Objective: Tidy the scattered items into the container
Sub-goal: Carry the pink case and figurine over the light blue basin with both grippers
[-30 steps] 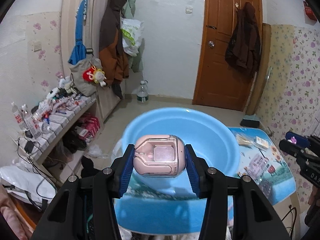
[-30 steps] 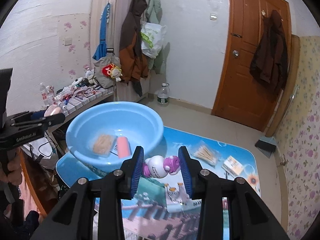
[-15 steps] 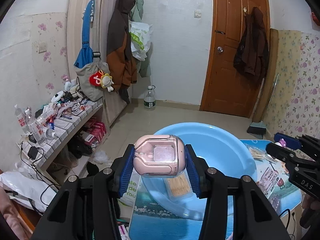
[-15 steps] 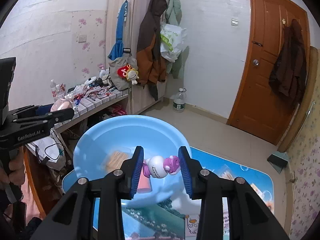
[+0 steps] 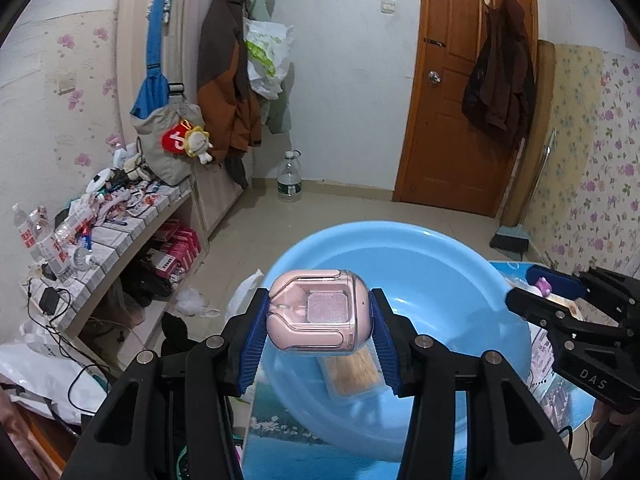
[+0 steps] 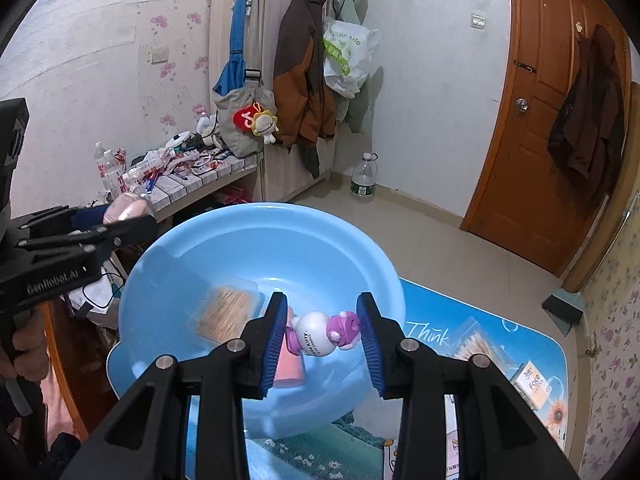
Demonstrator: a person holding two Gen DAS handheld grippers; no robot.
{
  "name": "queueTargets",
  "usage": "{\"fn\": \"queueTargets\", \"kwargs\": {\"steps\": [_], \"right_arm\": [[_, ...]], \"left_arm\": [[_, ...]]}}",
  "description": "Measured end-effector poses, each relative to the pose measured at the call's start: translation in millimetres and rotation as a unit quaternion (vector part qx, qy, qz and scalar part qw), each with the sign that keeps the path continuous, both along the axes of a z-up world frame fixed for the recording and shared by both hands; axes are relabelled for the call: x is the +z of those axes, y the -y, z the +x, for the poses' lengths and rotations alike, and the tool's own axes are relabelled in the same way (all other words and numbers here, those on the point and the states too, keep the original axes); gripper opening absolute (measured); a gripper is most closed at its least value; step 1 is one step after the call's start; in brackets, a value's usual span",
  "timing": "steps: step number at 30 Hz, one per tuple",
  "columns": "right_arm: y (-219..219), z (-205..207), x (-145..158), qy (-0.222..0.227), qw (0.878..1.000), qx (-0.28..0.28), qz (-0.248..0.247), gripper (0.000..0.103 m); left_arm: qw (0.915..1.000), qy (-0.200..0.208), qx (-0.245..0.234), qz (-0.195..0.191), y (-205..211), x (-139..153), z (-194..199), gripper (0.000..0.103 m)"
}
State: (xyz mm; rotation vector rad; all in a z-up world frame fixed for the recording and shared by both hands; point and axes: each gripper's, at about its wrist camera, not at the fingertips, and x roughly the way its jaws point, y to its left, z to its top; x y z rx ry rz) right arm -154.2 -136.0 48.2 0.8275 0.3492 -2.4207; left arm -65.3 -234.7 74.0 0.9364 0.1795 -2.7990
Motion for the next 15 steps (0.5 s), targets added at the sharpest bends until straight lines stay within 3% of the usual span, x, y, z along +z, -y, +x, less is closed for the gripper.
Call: {"fn": "queueTargets", "kwargs": {"steps": [15], "right_arm": [[22.2,-52.5,-39.7,0.057,0.997,0.025,0.039,0.037]], "left_arm": [[0.9977,0.050,-0.038,-0.022,-9.7,-22.2,-60.0,0.047]]}}
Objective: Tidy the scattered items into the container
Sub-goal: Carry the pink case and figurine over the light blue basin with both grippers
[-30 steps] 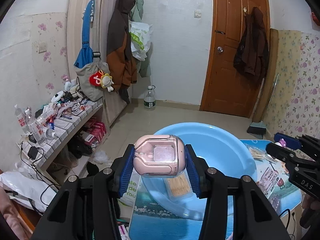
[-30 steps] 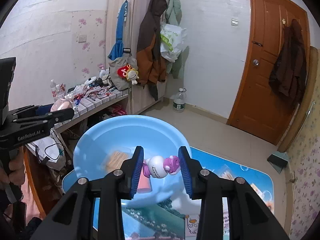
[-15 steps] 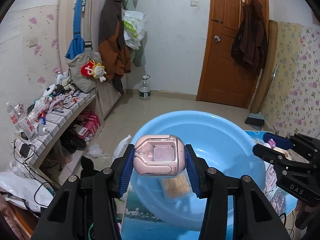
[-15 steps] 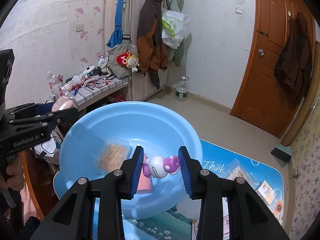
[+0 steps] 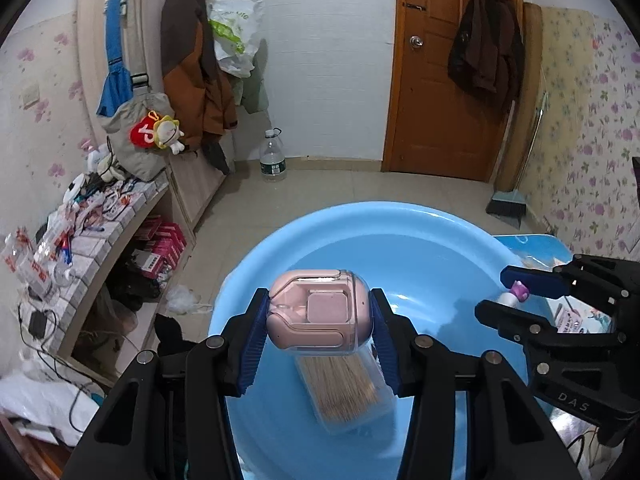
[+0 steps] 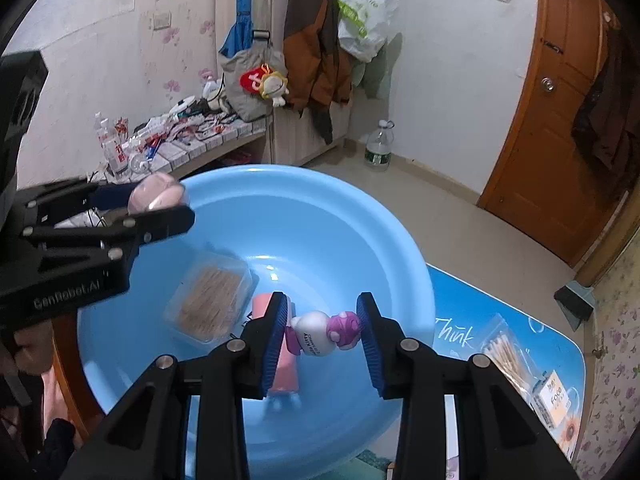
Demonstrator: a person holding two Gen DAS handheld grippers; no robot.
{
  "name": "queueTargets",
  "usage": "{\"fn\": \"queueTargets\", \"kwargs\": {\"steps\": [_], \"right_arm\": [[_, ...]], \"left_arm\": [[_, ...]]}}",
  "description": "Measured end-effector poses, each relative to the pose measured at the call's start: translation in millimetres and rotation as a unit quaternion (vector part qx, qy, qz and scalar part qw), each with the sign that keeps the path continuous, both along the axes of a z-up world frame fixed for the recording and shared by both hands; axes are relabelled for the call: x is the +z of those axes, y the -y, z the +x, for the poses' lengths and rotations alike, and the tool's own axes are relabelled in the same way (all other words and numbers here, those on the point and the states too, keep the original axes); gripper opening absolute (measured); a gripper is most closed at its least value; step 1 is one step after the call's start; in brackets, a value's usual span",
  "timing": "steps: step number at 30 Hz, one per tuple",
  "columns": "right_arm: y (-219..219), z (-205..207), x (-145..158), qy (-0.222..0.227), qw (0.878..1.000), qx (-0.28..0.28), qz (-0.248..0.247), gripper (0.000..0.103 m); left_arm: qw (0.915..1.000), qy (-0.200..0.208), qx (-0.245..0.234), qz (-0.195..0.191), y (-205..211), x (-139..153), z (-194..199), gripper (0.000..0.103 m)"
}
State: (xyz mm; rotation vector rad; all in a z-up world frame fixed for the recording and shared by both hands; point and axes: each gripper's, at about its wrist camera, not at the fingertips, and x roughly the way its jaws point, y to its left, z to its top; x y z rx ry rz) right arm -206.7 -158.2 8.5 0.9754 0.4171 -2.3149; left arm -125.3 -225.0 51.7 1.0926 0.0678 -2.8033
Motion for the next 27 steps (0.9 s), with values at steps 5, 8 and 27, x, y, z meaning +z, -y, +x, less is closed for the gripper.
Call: {"fn": "queueTargets", "kwargs": {"steps": [5,8,27], "right_arm": [[2.2,-11.9,-4.7,0.004,1.000,0.002,0.005,0.037],[3.6,-16.2,-10.4,0.013,1.000,0.003,0.007,0.037],[8.5,-26.7,-19.6,0.028,0.999,0.010,0.013,0.037]], "left_arm": [[0.9997,0.022,0.001,-0.004,3.8,-10.6,-11.2,0.047],[0.9991,0.043,0.000,-0.008,1.9,-18.0,-14.7,0.047],[0.9939,0.098,-0.019,-0.047,-16.3,-37.6,-22.4,0.049]]}}
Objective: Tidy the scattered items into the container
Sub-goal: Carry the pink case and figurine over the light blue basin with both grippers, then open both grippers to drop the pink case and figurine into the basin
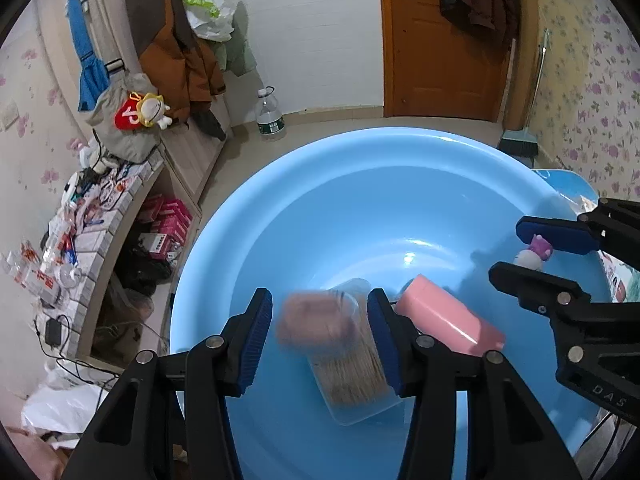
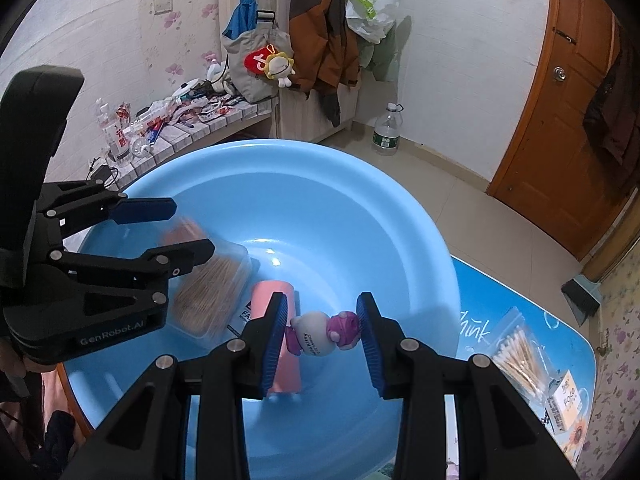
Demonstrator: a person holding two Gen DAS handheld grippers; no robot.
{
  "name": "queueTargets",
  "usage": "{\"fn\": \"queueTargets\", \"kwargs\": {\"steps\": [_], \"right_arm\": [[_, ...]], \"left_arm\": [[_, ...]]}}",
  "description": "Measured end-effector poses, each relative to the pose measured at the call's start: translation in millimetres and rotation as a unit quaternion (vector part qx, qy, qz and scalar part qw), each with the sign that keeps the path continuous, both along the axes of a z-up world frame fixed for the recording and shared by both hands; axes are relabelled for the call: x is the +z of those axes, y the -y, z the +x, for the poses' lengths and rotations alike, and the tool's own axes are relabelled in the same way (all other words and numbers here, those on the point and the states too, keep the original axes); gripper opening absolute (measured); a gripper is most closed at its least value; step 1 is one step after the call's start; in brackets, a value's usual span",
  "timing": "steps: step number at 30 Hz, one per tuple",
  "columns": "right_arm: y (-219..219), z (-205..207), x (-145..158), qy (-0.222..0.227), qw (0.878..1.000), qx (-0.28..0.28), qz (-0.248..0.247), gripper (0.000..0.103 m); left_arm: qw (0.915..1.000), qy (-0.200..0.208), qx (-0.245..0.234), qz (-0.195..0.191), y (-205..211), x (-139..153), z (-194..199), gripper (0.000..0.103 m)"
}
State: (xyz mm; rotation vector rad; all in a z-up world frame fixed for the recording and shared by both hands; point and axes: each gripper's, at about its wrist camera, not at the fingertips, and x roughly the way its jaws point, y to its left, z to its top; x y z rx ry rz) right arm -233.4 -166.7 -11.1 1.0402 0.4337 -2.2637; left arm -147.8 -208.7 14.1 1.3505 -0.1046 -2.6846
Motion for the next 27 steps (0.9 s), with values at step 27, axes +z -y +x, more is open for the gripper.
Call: {"fn": "queueTargets", "kwargs": {"steps": [27], "right_arm": [[17.3,-8.0,-8.8,0.008,1.000,-0.005,0.023,0.037]], "left_arm": [[0.9998,-0.010,-0.003,0.018,5.2,2.2,5.9,0.052]]}}
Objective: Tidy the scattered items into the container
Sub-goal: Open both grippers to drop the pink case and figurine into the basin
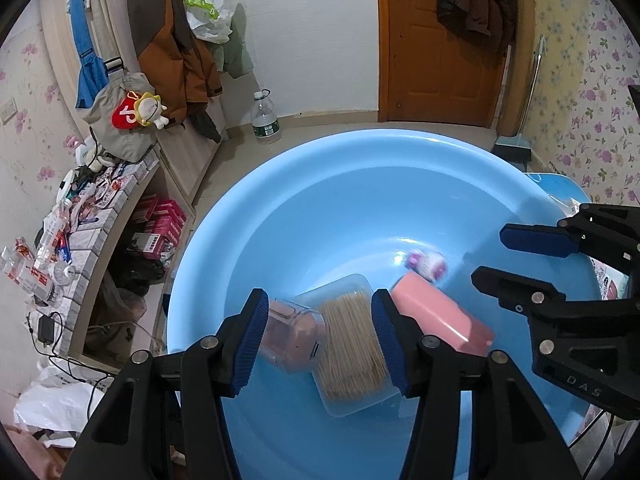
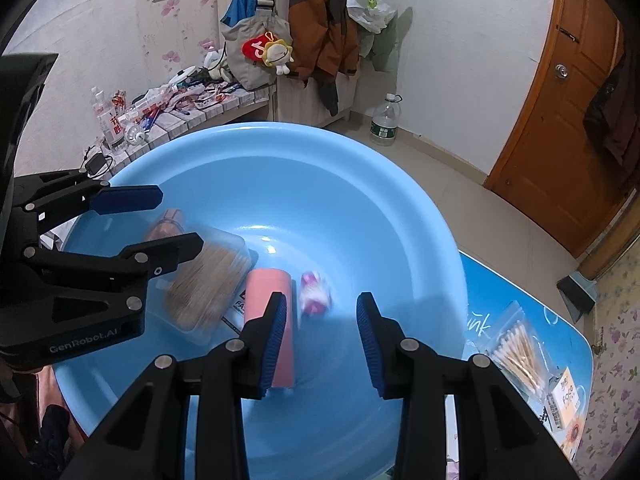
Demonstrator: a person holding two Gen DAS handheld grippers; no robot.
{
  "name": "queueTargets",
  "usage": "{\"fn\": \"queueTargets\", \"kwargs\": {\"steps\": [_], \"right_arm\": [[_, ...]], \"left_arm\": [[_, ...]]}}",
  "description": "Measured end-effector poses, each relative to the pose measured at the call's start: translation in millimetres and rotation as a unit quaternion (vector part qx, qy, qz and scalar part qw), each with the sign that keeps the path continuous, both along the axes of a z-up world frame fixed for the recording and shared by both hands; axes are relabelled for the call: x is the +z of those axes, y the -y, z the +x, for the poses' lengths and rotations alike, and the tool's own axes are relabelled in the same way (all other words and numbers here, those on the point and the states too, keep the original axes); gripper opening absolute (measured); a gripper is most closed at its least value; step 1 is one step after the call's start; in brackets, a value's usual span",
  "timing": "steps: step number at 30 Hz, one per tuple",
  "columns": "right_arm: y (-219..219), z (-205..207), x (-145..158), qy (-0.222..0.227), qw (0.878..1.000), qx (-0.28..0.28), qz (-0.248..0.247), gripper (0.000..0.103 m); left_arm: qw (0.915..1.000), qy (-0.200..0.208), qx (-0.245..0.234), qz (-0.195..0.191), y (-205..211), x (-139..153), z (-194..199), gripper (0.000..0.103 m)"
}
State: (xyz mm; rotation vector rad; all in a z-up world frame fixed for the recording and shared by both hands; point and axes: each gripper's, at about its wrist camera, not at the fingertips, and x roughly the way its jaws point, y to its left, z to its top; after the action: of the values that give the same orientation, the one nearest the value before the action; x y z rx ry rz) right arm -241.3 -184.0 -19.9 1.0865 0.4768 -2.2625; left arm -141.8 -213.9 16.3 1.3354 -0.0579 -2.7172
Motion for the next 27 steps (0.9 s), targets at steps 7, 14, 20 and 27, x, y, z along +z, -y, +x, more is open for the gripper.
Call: {"fn": "queueTargets", "kwargs": {"steps": [7,14,20,27], "right_arm": [[-0.4,0.1,-1.3,0.001,1.000,0.000,0.000,0.037],[-0.7,0.4,-0.9,0.002,1.000,0.000,-0.001,0.037],[-2.7,2.8,-0.1,0.001,1.000,0.000,-0.001,0.037],[-6.2,9.9,4.7,-0.013,1.000,-0.006,-0.003,0.037]], "left_arm": [[1.0000,-0.001,0.002,0.002,1.8,-1.0,1.8,0.052],[1.0000,-0.001,0.002,0.003,2.3,-1.2,2.6,0.052],[1.0000,-0.006,0.003,0.003,3.5,0.6,4.8,0.055],[0.9999,-0.011,0.002,0.005,0.0,4.6,8.2,0.057]]}}
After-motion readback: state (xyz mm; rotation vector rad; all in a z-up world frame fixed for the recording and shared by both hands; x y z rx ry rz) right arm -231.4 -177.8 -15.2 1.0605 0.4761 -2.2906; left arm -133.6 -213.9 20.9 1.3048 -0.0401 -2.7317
